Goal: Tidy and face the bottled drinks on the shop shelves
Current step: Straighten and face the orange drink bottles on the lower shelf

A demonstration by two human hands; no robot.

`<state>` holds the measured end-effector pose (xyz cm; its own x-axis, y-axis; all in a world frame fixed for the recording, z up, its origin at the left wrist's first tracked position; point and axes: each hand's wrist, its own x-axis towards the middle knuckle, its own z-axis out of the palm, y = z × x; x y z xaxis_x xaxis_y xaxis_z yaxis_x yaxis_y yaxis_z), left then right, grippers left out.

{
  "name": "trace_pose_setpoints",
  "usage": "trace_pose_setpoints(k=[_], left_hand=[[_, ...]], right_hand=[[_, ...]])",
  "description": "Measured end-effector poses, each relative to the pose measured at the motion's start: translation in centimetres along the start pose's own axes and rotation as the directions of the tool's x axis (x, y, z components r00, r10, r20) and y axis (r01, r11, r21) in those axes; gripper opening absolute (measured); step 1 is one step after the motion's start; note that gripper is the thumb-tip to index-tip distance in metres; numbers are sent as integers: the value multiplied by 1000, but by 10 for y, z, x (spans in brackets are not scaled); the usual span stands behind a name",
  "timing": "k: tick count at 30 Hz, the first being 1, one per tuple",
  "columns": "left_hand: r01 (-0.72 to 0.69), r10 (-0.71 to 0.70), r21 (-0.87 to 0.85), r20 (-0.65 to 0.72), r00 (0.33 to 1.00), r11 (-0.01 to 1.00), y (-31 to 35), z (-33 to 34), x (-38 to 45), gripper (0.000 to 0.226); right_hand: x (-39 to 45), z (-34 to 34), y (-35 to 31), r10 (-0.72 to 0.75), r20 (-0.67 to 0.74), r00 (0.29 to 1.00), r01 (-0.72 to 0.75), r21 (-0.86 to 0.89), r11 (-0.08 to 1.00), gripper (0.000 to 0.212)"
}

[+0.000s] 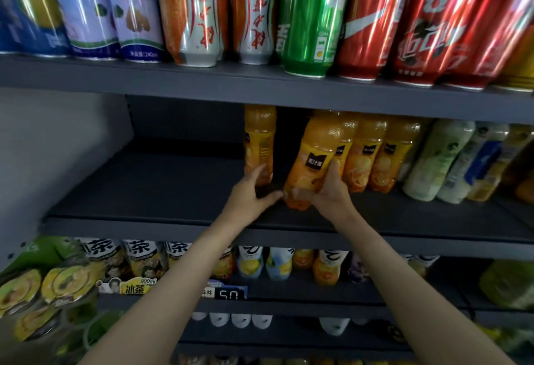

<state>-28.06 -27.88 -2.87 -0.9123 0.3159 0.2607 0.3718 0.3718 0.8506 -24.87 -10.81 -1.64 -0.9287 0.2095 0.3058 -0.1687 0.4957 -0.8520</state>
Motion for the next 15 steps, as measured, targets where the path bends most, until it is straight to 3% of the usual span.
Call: trace_pose_setpoints(k=[3,5,7,11,13,15], left_hand=[[156,-85,-228,293,952,961,8,-2,-12,63],[218,-90,-331,361,928,918,13,-4,-23,58],[197,-88,-330,318,944,923,18,-7,-32,56],[-13,10,41,70,997,999,27,-17,-46,65],[-161,160,242,24,987,957,32,-22,-54,70],[-265,282,335,-3,959,904,37,-27,-60,72]], right_hand=[[-19,-9,-9,89,188,978,-139,273,952,71],[-31,-11,-18,138,262,955,-228,355,907,58],[-37,-15,-27,185,267,946,-285,412,865,45],[-39,-18,-43,349,172,921,-379,596,707,17],[-43,-13,-49,433,177,884,-422,702,574,24],[-46,-9,-56,479,192,857,-430,778,458,45]])
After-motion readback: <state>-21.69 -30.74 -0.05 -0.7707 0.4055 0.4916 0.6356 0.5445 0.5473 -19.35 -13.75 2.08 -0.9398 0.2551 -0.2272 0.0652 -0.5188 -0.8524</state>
